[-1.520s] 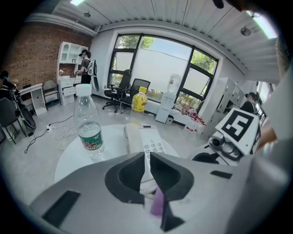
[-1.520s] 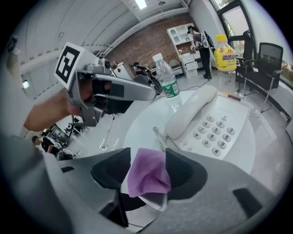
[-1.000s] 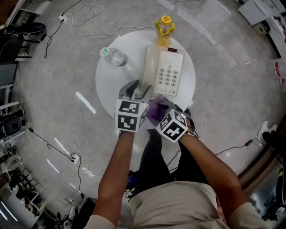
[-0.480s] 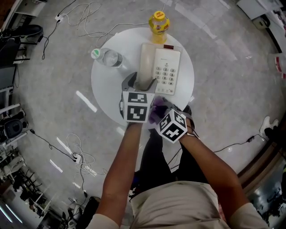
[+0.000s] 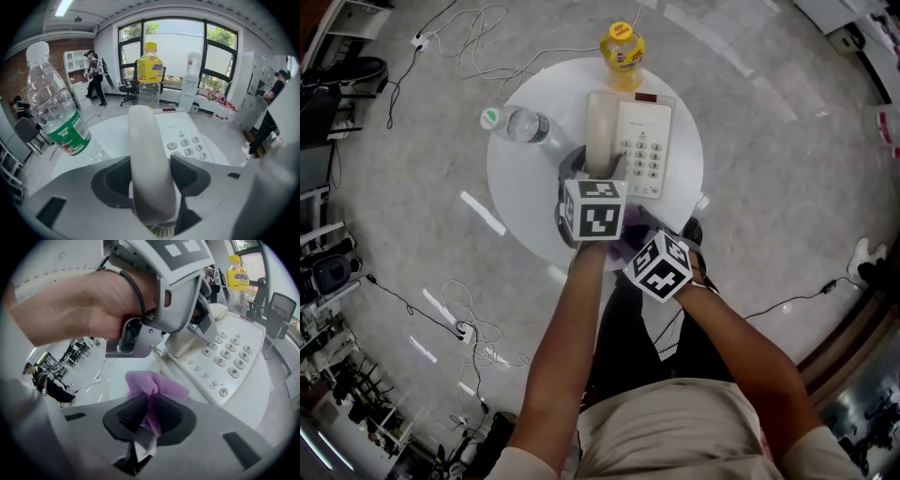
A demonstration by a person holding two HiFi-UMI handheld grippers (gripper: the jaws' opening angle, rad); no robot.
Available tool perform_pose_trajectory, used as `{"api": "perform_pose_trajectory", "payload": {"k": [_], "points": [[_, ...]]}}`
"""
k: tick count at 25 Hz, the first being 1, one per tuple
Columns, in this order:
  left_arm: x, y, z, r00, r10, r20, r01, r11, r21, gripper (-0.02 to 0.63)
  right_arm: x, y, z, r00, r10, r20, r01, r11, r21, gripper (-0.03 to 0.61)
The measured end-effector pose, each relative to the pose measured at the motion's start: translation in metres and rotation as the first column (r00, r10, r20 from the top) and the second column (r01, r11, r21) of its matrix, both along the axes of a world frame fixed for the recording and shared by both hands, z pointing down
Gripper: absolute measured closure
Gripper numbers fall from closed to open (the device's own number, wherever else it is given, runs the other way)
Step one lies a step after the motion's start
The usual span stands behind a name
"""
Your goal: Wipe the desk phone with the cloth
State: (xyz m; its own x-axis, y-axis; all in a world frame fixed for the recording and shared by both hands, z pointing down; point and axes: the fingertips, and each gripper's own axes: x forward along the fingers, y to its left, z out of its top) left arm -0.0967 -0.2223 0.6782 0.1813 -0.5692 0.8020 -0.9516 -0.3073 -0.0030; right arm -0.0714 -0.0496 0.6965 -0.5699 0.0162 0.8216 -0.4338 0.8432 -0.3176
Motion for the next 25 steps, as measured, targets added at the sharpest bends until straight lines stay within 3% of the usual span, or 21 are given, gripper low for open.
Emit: {"api": "perform_pose_trajectory", "payload": {"k": [1, 6, 9, 11, 12, 14, 18, 20, 22, 25], "points": [[-0.002, 0.0, 0.0, 1.0, -0.012, -0.006, 0.012, 1.0, 0.005, 0.383, 0.001, 0.001, -0.001, 1.0, 0.005, 0.006, -0.005, 1.0, -0.006, 0.531], [-0.004, 0.001, -0.007, 0.994, -0.038, -0.101, 0.036, 0.999, -0.021, 0.397, 0.008, 0.003, -0.006, 0.996, 0.07, 0.052, -0.067, 0.996, -0.059, 0.531], [0.0, 0.002, -0.021, 0.977, -0.047, -0.21, 0.044, 0.999, -0.019, 0.4, 0.012, 0.0, -0.011, 0.982, 0.156, 0.109, -0.144, 0.984, -0.107, 0.531], [0.0, 0.004, -0.032, 0.943, -0.078, -0.322, 0.074, 0.997, -0.025, 0.401, 0.016, -0.007, -0.019, 0.955, 0.246, 0.164, -0.22, 0.962, -0.161, 0.532], [-0.001, 0.007, -0.037, 0.915, -0.103, -0.39, 0.096, 0.995, -0.037, 0.401, 0.018, -0.012, -0.024, 0.932, 0.305, 0.198, -0.267, 0.943, -0.197, 0.532], [-0.004, 0.013, -0.046, 0.829, -0.157, -0.537, 0.145, 0.987, -0.065, 0.401, 0.024, -0.027, -0.038, 0.866, 0.422, 0.269, -0.355, 0.897, -0.264, 0.532], [-0.011, 0.025, -0.074, 0.609, -0.194, -0.769, 0.182, 0.978, -0.103, 0.4, 0.033, -0.062, -0.076, 0.725, 0.557, 0.406, -0.455, 0.829, -0.325, 0.532], [-0.013, 0.034, -0.088, 0.527, -0.189, -0.829, 0.17, 0.979, -0.115, 0.402, 0.037, -0.081, -0.097, 0.633, 0.615, 0.471, -0.497, 0.789, -0.362, 0.532], [-0.009, 0.045, -0.102, 0.464, -0.183, -0.867, 0.131, 0.982, -0.137, 0.402, 0.04, -0.101, -0.117, 0.54, 0.653, 0.531, -0.531, 0.754, -0.387, 0.532], [0.004, 0.064, -0.122, 0.346, -0.159, -0.925, 0.048, 0.987, -0.152, 0.402, 0.036, -0.129, -0.14, 0.456, 0.668, 0.588, -0.558, 0.729, -0.396, 0.532]]}}
